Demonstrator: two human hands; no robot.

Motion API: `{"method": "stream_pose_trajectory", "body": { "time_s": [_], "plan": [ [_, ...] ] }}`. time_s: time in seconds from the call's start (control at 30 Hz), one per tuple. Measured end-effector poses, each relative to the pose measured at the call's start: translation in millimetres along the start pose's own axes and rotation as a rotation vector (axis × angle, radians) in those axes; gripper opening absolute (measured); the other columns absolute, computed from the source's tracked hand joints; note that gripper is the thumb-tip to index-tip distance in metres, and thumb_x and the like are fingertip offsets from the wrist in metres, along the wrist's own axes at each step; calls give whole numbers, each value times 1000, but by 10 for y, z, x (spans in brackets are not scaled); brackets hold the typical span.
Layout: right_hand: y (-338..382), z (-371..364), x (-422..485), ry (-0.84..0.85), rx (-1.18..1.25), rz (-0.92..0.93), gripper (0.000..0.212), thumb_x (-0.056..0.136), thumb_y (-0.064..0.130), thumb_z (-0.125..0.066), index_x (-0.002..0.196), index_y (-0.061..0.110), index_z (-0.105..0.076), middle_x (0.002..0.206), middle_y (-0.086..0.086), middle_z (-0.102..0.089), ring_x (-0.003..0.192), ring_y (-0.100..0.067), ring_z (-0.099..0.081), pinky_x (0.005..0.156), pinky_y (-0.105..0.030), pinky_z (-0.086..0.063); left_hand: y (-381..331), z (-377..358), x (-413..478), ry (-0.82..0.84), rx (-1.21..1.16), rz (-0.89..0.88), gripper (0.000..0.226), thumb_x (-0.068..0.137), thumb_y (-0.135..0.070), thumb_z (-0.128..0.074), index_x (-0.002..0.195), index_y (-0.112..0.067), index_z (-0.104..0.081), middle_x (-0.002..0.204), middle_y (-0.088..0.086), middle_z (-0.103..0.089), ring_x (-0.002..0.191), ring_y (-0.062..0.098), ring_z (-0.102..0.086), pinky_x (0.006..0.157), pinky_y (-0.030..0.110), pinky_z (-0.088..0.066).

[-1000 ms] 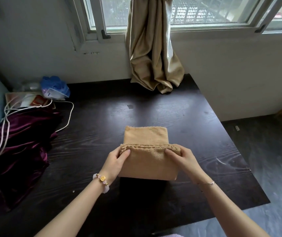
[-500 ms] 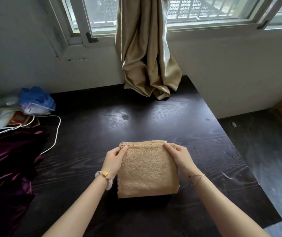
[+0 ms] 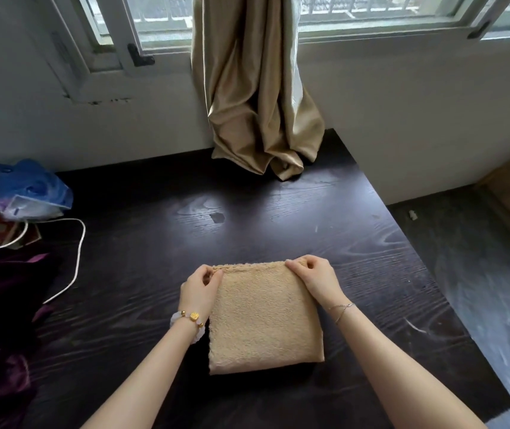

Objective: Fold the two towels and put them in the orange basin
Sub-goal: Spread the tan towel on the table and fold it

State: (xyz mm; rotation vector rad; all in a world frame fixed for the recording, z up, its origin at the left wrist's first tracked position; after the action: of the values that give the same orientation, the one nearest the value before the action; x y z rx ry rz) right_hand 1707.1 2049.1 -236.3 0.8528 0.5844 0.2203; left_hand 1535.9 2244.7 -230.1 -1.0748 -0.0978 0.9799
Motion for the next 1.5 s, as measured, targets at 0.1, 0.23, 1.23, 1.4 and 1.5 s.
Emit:
{"method": "stream_pose_trajectory", "body": {
  "time_s": [0.1, 0.23, 1.23, 1.4, 1.5],
  "plan": [
    [-7, -2, 11, -26, -59, -20, 31, 82, 40, -68, 83, 9, -70, 79, 15, -65, 79, -3, -58, 66, -19, -40, 12, -13, 16, -34, 19, 18, 20, 90, -28, -57, 81, -11, -60, 71, -2, -58, 70, 13, -51, 59, 23, -38],
    [-29, 5, -22, -87, -99, -50, 26, 79, 45, -68, 86, 20, -66, 84, 15, -64, 88, -10, -59, 74, -28, -42, 39, -44, 34, -50, 50, 38, 18, 90, -28, -57, 86, -10, -60, 74, -1, -57, 78, 21, -55, 64, 27, -38],
    [-238, -737, -1192, -160, -796, 471, 54, 94, 31, -33, 145, 15, -36, 151, -1, -36, 140, -16, -30, 113, -35, -16, 176, -637, -830, 100, 984, -750, 55, 92, -40, -29, 139, -13, -40, 144, 3, -44, 134, 21, -30, 109, 37, -19],
    [-257, -765, -1177, -112, -799, 439, 54, 92, 32, -33, 143, 15, -37, 149, -1, -39, 138, -18, -35, 114, -33, -10, 205, -658, -817, 162, 1024, -717, 56, 90, -41, -29, 134, -13, -50, 140, 3, -49, 127, 24, -48, 104, 39, -24],
    [-263, -751, -1155, -81, -767, 465, 54, 93, 33, -32, 143, 14, -37, 150, 0, -37, 139, -17, -33, 114, -32, -11, 184, -652, -837, 172, 1060, -736, 56, 89, -41, -28, 130, -13, -54, 136, 3, -53, 124, 24, -51, 104, 38, -26]
  ]
}}
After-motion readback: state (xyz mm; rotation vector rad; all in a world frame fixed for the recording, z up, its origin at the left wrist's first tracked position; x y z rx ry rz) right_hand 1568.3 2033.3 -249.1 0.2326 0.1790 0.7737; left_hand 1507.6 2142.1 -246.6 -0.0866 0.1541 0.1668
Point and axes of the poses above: each hand's wrist, its own x-axis towards the middle knuckle, its own z-axis out of the back of the hand, y = z × x, the point moved 8 cm from there along x, towards the middle knuckle
